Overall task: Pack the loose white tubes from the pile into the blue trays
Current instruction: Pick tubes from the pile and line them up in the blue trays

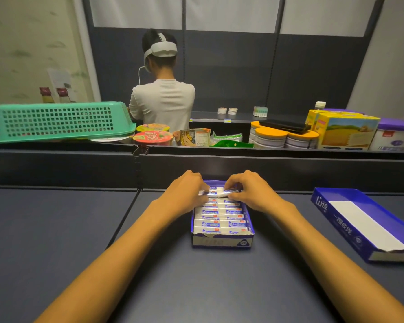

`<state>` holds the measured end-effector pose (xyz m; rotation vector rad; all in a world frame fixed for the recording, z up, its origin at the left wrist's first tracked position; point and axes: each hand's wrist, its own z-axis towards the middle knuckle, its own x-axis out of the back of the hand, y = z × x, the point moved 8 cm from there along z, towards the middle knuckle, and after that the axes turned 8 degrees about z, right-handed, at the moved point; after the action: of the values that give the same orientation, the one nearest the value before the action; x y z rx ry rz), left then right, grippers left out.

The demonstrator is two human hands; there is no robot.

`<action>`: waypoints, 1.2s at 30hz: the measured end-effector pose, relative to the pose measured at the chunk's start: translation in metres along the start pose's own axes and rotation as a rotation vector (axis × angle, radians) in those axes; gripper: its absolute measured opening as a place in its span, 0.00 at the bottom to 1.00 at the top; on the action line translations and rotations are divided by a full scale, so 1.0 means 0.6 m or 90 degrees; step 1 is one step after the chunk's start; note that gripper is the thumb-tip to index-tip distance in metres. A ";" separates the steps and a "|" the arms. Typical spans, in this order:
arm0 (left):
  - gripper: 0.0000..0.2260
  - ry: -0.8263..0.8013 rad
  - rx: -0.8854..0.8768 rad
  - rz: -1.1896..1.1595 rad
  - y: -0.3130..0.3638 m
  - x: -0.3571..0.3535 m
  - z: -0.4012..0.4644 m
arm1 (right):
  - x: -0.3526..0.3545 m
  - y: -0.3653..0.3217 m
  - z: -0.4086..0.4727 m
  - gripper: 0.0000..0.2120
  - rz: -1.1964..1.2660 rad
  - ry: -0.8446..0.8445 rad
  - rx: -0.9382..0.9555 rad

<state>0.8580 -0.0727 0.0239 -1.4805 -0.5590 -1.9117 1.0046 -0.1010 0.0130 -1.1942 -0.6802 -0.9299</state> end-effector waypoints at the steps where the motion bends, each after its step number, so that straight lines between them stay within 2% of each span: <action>1: 0.15 0.004 0.003 -0.013 -0.002 0.002 -0.001 | 0.000 0.000 0.000 0.12 -0.013 0.001 0.002; 7: 0.16 0.040 0.025 -0.049 -0.015 0.011 -0.004 | 0.004 -0.008 0.000 0.14 -0.040 -0.007 0.022; 13: 0.12 0.031 0.015 -0.035 -0.018 0.009 -0.004 | 0.005 -0.016 -0.002 0.12 -0.064 -0.007 0.040; 19: 0.12 0.023 0.018 -0.039 -0.018 0.006 0.000 | 0.007 -0.024 -0.006 0.14 -0.114 -0.004 0.063; 25: 0.17 0.027 0.051 -0.058 -0.029 0.014 -0.010 | 0.009 -0.021 -0.010 0.15 -0.094 -0.014 0.053; 29: 0.21 0.054 0.089 -0.048 -0.056 0.038 -0.037 | 0.047 -0.031 -0.019 0.17 0.003 0.049 0.060; 33: 0.25 0.061 0.153 -0.005 -0.092 0.061 -0.082 | 0.058 -0.072 -0.025 0.20 0.050 0.063 0.101; 36: 0.26 0.049 0.201 0.026 -0.124 0.073 -0.136 | 0.028 -0.130 -0.025 0.22 0.040 0.021 0.162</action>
<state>0.7427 -0.0861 0.0480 -1.2026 -0.7500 -1.7470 0.9435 -0.1271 0.0595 -0.9667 -0.7081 -0.7829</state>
